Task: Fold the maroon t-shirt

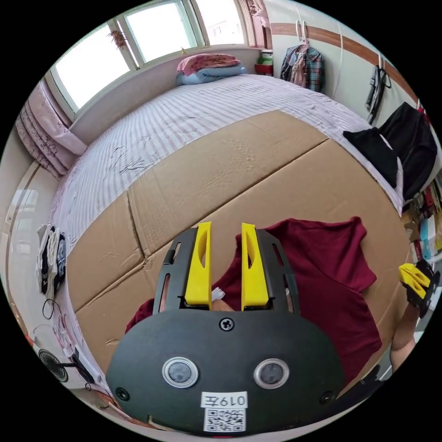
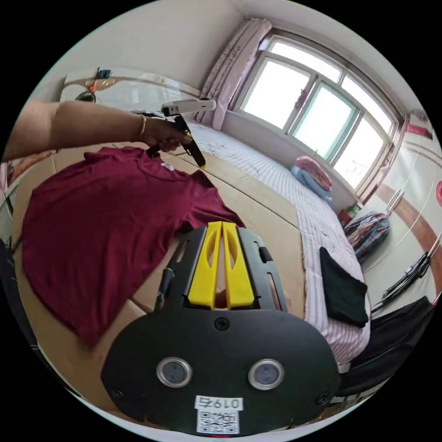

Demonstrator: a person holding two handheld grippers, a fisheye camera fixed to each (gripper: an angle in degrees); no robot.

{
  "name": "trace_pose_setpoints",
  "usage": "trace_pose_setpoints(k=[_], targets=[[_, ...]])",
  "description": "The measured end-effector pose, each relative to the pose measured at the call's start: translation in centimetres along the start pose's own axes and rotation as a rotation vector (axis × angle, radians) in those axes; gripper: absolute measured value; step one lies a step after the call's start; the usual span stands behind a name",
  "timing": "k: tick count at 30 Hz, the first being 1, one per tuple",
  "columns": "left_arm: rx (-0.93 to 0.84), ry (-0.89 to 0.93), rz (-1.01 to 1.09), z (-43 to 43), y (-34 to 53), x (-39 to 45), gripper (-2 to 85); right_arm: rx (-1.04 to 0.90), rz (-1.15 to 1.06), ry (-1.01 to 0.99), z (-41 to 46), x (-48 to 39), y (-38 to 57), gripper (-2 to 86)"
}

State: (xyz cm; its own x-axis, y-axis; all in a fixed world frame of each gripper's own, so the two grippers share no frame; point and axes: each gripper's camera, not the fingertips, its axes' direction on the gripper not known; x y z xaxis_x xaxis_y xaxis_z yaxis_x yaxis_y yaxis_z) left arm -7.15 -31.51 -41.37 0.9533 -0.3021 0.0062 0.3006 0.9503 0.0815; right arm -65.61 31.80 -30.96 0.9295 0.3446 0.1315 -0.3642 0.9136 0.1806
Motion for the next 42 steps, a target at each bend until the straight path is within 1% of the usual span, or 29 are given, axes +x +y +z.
trace_pose_setpoints(k=[1,2,3,4,6,9,12,14,17,21,24,26,27,29,31,33,35,37,42], targets=[[0.009,0.077,0.053,-0.3,-0.5,1.0,9.5,-0.031,-0.077,0.011,0.9,-2.2,0.4,1.5],[0.008,0.185,0.155,-0.8,-1.7,3.4,9.5,-0.062,-0.131,0.014,1.9,-4.0,0.8,3.5],[0.006,0.211,0.25,-1.4,-2.8,6.1,9.7,-0.072,-0.154,0.012,2.3,-4.8,1.0,4.9],[0.011,0.205,0.295,-1.7,-3.4,7.5,9.8,-0.102,-0.189,0.014,3.3,-6.2,1.4,7.8],[0.005,0.211,0.478,-2.2,-5.7,12.7,9.9,-0.151,-0.223,0.054,4.8,-7.8,2.0,8.8],[-0.067,0.27,0.606,-0.8,-9.3,16.3,10.0,-0.148,-0.243,0.082,6.3,-9.8,3.1,8.5],[-0.143,0.253,0.65,1.7,-13.1,18.1,10.2,-0.182,-0.306,0.066,8.0,-12.2,3.6,8.3],[-0.188,0.233,0.668,3.2,-15.0,18.9,10.2,-0.198,-0.337,0.1,9.4,-13.9,4.1,7.7],[-0.257,0.19,0.709,5.5,-17.1,20.2,9.8,-0.199,-0.348,0.09,10.7,-15.6,4.4,5.9],[-0.342,0.141,0.754,8.2,-17.9,21.1,8.3,-0.205,-0.381,0.117,12.1,-17.5,4.7,3.6],[-0.319,0.147,0.724,7.8,-18.4,19.9,5.7,-0.227,-0.418,0.18,13.4,-19.0,5.1,0.8],[-0.304,0.159,0.714,7.2,-18.4,19.0,3.8,-0.232,-0.493,0.269,13.8,-20.7,5.9,-0.1],[-0.278,0.174,0.698,6.5,-18.3,18.2,3.0,-0.23,-0.51,0.293,13.8,-21.1,6.0,-0.2],[-0.228,0.21,0.664,5.3,-18.3,16.8,2.3,-0.217,-0.598,0.415,13.4,-22.8,6.7,-0.5],[-0.179,0.245,0.606,4.5,-18.4,15.1,2.0,-0.22,-0.662,0.466,13.1,-24.1,7.0,-0.6],[-0.14,0.277,0.552,4.1,-18.3,13.4,2.0,-0.241,-0.714,0.475,13.2,-25.4,7.3,-0.6],[-0.142,0.285,0.546,4.4,-17.9,12.9,2.3,-0.26,-0.756,0.494,13.9,-26.6,7.7,-0.6],[-0.181,0.298,0.56,5.1,-17.5,12.8,2.8,-0.273,-0.753,0.484,14.7,-26.9,7.9,-0.6],[-0.25,0.235,0.607,6.5,-16.6,13.0,4.8,-0.29,-0.723,0.457,15.9,-27.0,8.0,-0.6]])
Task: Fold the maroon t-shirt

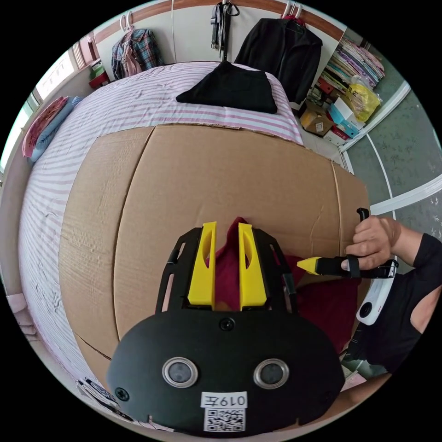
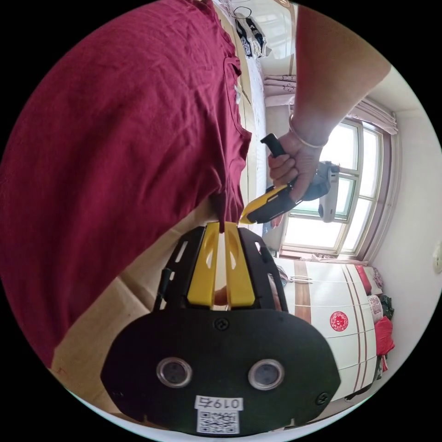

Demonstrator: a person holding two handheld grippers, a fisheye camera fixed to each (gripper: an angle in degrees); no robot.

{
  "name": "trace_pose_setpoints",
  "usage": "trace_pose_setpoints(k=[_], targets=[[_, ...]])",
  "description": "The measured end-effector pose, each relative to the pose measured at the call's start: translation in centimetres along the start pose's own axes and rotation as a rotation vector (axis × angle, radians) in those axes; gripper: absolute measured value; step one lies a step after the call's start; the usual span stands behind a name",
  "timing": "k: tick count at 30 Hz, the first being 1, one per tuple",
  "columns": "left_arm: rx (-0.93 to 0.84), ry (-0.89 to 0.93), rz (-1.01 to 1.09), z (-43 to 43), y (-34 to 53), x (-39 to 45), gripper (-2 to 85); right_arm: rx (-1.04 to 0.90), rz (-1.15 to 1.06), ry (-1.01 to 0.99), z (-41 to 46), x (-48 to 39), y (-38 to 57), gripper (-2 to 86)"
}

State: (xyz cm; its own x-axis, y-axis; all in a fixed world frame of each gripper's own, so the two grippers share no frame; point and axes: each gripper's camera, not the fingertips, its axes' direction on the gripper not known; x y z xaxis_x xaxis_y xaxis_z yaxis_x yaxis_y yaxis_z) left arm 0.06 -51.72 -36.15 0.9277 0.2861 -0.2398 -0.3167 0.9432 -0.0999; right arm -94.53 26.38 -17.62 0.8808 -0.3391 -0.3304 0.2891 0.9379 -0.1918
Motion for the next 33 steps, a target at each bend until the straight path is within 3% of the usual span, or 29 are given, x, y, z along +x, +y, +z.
trace_pose_setpoints(k=[6,16,21,33], targets=[[0.001,0.004,0.08,0.8,0.2,0.9,1.8,-0.01,0.007,0.006,0.6,0.5,-0.4,-0.6],[0.115,-0.132,-0.092,-0.1,2.9,-1.4,0.8,-0.09,-0.082,0.033,0.5,2.5,-0.9,-0.6],[0.097,-0.131,-0.006,2.1,2.3,1.9,0.8,-0.112,-0.081,-0.021,0.5,4.0,-0.3,-0.6],[0.121,-0.111,-0.021,2.0,2.3,1.8,6.1,-0.137,-0.074,-0.028,-0.7,9.1,3.3,0.4]])
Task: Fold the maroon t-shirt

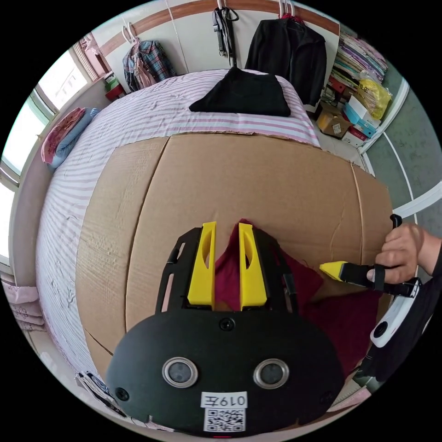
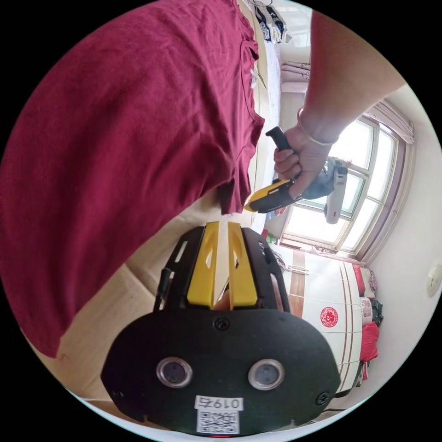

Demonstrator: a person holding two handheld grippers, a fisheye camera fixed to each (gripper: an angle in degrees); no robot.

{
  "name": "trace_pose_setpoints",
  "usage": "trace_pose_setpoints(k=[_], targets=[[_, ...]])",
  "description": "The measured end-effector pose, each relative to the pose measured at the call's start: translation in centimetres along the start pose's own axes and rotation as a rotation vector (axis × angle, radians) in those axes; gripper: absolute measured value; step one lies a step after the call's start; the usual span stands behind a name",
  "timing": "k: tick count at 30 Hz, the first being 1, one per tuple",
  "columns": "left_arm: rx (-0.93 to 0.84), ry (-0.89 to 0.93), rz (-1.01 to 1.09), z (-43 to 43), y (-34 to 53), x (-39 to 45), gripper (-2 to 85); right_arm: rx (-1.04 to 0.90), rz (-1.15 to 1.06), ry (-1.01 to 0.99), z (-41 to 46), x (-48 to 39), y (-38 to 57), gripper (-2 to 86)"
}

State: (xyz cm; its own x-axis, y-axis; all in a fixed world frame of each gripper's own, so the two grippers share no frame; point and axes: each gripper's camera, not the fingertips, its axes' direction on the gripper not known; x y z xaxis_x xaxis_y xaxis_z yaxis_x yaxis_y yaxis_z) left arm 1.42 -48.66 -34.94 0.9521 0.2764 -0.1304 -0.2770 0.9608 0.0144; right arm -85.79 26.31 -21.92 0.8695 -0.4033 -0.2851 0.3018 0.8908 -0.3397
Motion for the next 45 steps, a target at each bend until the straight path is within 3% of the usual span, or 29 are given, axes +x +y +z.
trace_pose_setpoints(k=[3,9,11,13,17,23,30,35,45], targets=[[0.042,0.021,-0.05,-0.9,1.0,-1.7,6.5,0.014,0.09,-0.031,-0.3,2.8,2.5,-0.1],[0.127,0.032,-0.218,-2.5,5.8,-7.5,6.5,0.113,0.614,-0.358,2.9,15.4,10.5,-0.6],[0.099,0.01,-0.271,-1.9,7.9,-9.6,6.6,0.249,0.829,-0.597,6.8,21.3,15.1,0.2],[0.085,0.031,-0.317,-1.3,10.2,-11.5,6.8,0.35,0.889,-0.818,11.0,24.6,17.8,2.7],[0.089,0.119,-0.339,0.0,13.9,-13.6,7.2,0.39,0.917,-1.008,19.5,28.7,19.8,4.7],[-0.001,0.059,-0.253,3.3,11.1,-11.7,7.3,0.376,0.878,-1.096,25.7,31.7,20.1,6.9],[-0.028,0.061,-0.231,6.7,8.4,-10.0,4.6,0.306,0.787,-1.13,28.9,33.2,18.8,8.4],[-0.016,0.02,-0.242,7.2,7.3,-9.1,2.4,0.261,0.743,-1.071,29.0,34.1,18.7,0.4],[0.0,-0.003,-0.339,8.9,6.1,-7.7,4.7,0.233,0.805,-1.12,30.5,34.9,20.1,0.1]])
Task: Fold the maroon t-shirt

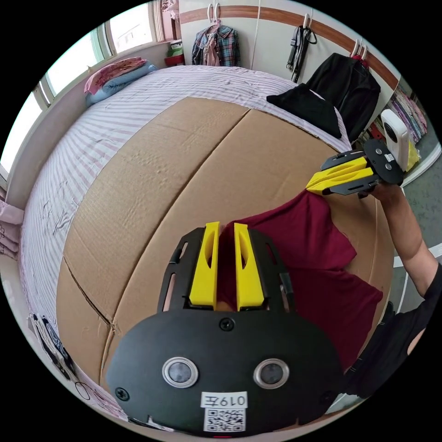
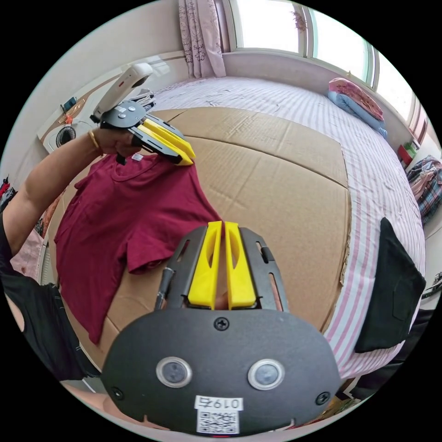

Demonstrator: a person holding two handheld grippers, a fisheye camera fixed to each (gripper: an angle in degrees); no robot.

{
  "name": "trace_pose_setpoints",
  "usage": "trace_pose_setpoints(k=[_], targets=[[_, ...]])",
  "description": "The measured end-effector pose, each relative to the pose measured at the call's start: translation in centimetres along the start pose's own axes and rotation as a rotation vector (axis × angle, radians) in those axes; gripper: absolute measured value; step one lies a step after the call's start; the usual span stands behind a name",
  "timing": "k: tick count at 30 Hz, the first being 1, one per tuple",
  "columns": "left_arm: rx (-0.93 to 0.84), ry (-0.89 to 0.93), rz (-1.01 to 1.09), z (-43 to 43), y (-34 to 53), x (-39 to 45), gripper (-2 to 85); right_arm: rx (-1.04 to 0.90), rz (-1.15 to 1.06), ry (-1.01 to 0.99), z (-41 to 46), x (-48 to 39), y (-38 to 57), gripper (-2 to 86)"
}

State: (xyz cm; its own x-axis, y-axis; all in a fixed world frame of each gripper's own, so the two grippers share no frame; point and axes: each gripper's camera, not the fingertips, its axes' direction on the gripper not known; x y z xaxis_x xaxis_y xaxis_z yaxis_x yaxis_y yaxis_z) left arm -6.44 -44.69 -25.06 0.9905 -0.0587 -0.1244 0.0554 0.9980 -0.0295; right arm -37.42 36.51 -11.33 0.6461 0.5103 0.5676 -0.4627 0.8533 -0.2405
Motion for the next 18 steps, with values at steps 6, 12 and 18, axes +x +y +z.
trace_pose_setpoints(k=[6,12,18], targets=[[0.05,-0.02,-0.074,-1.1,-0.1,0.4,6.8,0.01,0.032,-0.014,0.4,1.0,1.0,2.2],[0.215,-0.052,-0.207,-5.9,3.3,0.5,5.4,0.095,0.123,0.008,-0.8,1.8,3.1,4.6],[0.522,-0.084,-0.286,-17.0,23.0,4.1,2.2,0.365,0.186,0.12,-7.4,-4.1,11.1,0.3]])
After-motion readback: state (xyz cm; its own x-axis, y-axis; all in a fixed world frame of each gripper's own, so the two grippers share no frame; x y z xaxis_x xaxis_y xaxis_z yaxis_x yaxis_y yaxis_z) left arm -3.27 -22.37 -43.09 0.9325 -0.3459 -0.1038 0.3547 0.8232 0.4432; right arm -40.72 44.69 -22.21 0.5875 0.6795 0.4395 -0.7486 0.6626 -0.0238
